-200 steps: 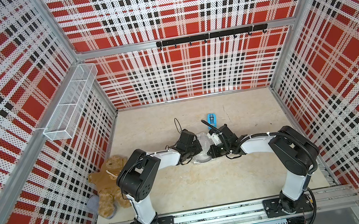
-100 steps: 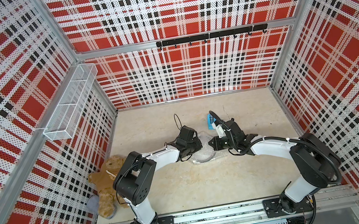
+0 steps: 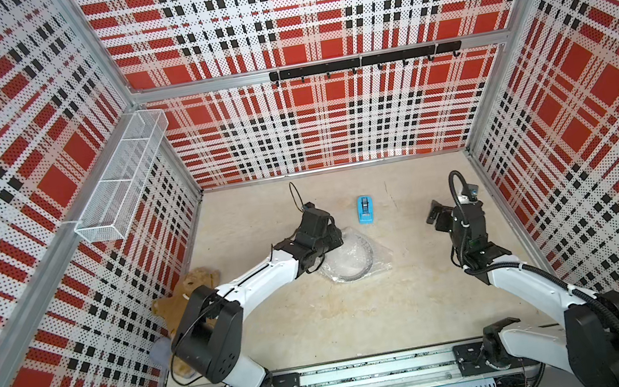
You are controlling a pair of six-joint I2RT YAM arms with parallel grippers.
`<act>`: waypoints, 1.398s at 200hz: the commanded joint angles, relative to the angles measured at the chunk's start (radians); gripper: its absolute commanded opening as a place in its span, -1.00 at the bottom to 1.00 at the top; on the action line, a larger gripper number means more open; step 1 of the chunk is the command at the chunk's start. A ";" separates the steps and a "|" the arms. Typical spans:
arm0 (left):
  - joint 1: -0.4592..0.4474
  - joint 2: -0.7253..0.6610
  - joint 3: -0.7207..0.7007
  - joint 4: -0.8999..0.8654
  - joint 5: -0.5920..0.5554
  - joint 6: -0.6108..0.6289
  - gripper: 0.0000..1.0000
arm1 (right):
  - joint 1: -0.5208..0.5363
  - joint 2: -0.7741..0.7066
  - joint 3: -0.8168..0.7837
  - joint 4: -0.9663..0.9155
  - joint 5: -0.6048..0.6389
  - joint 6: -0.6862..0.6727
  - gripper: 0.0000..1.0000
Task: Wrap dinner plates in bubble wrap
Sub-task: Stick the tape on the bubble wrap, then reset both arms
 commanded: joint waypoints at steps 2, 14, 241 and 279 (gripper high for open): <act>0.104 -0.172 -0.066 -0.030 -0.366 0.067 0.34 | -0.135 0.062 -0.117 0.206 0.030 -0.089 0.99; 0.190 -0.236 -0.136 0.032 -0.499 0.086 0.98 | -0.189 0.135 -0.145 0.336 -0.103 -0.108 0.99; 0.583 0.067 -0.792 1.581 -0.149 0.699 0.96 | -0.164 0.427 -0.176 0.843 -0.452 -0.272 0.99; 0.584 0.066 -0.793 1.584 -0.149 0.698 0.96 | -0.125 0.428 -0.144 0.783 -0.401 -0.307 0.99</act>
